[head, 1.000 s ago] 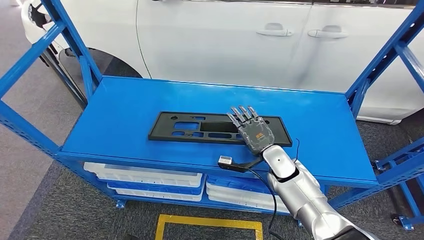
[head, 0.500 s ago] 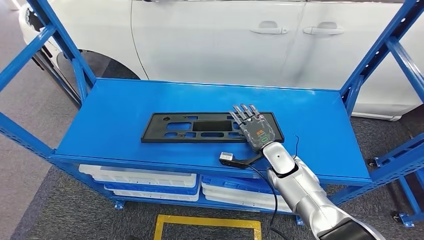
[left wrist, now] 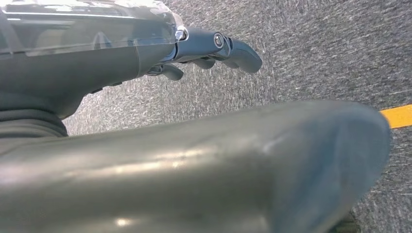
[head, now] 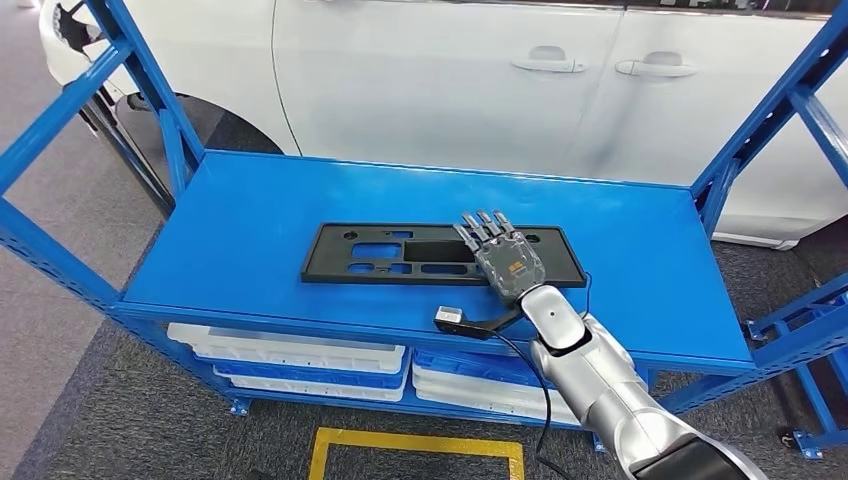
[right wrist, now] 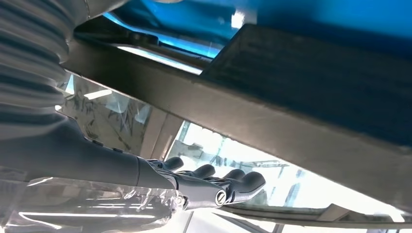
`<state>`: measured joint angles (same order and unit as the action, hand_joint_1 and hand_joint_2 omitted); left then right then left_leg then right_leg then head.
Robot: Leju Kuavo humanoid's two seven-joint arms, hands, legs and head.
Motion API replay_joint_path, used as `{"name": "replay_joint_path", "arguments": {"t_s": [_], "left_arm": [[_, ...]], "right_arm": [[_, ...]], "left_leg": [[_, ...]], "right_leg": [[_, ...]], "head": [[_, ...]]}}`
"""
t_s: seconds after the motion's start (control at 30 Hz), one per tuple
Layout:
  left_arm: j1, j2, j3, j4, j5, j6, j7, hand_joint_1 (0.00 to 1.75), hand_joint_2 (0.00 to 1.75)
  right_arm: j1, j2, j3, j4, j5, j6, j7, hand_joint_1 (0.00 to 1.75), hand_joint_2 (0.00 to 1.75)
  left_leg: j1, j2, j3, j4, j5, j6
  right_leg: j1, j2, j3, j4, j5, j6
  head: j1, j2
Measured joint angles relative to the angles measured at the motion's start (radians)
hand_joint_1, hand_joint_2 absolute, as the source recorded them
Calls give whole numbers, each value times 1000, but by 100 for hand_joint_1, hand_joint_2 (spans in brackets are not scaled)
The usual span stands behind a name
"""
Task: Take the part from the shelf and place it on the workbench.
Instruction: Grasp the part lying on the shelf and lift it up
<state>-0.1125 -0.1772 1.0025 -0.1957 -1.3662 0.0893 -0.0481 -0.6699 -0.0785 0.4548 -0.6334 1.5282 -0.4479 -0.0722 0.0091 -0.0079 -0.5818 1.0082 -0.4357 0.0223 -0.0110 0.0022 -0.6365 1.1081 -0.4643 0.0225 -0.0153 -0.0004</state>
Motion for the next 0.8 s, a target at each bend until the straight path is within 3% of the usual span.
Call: {"name": "replay_joint_path", "arguments": {"t_s": [0.03,0.07,0.17,0.2,0.27,0.33,0.37,0.4,0.43,0.5,0.57,0.7,0.73,0.8], "left_arm": [[0,0,0,0,1,0,0,0,0],[0,0,0,0,1,0,0,0,0],[1,0,1,0,2,0,-1,0,0],[1,0,1,0,2,1,-1,0,0],[0,0,2,0,2,1,-2,0,0],[1,0,2,0,2,1,-2,0,0],[2,0,2,0,2,1,-2,0,0],[3,0,2,0,1,1,-2,0,0],[3,0,2,0,1,1,-2,0,0],[2,1,2,0,0,1,-2,0,0],[1,2,1,0,-1,1,-2,0,0],[2,2,2,0,-1,1,0,0,0],[1,2,2,0,-1,1,0,0,0],[1,2,2,0,0,1,0,0,0]], "right_arm": [[-3,0,0,1,0,1,-1,19,175],[-5,0,1,2,0,2,-1,46,175],[-7,0,3,5,0,5,-3,156,175],[-8,0,3,6,0,6,-3,169,175],[-9,2,3,8,0,9,-4,172,175],[-9,4,3,11,0,14,-4,171,175],[-8,5,4,13,0,16,-4,172,175],[-7,5,4,15,0,17,-4,173,175],[-7,5,4,16,0,17,-4,174,175],[-7,5,5,17,0,16,-4,175,175],[-8,5,6,18,0,16,-4,175,175],[-8,5,8,19,-1,16,-6,175,175],[-8,4,8,20,-2,16,-8,175,175],[-9,4,9,21,-3,17,-13,175,175]], "left_leg": [[-1,0,-1,1,-1,-4],[-2,0,-3,2,-2,-8],[0,0,-4,2,-3,-24],[0,1,-8,12,-12,-28],[2,2,-42,92,-62,-36],[3,2,-106,232,-126,-42],[3,2,-130,280,-139,-44],[4,2,-138,293,-133,-45],[4,2,-125,264,-107,-45],[3,2,-58,123,-35,-40],[1,1,-10,19,-2,-31],[1,1,-4,-1,1,-9],[2,2,-3,-4,3,-3],[3,3,-3,-6,5,3]], "right_leg": [[2,0,25,-57,19,-5],[5,0,39,-89,26,-9],[7,0,40,-101,27,-23],[5,0,42,-105,29,-29],[0,-1,46,-111,32,-39],[1,-2,46,-111,32,-42],[1,-2,46,-111,32,-42],[1,-2,46,-111,32,-42],[1,-2,47,-110,31,-41],[2,0,50,-107,27,-36],[6,1,48,-102,24,-27],[6,2,41,-94,16,-7],[4,1,30,-69,-1,-2],[2,1,-21,44,-62,5]], "head": [[0,0],[0,0],[0,0],[0,0],[0,0],[0,0],[0,0],[0,0],[0,0],[0,0],[0,0],[0,0],[0,0],[0,0]]}}
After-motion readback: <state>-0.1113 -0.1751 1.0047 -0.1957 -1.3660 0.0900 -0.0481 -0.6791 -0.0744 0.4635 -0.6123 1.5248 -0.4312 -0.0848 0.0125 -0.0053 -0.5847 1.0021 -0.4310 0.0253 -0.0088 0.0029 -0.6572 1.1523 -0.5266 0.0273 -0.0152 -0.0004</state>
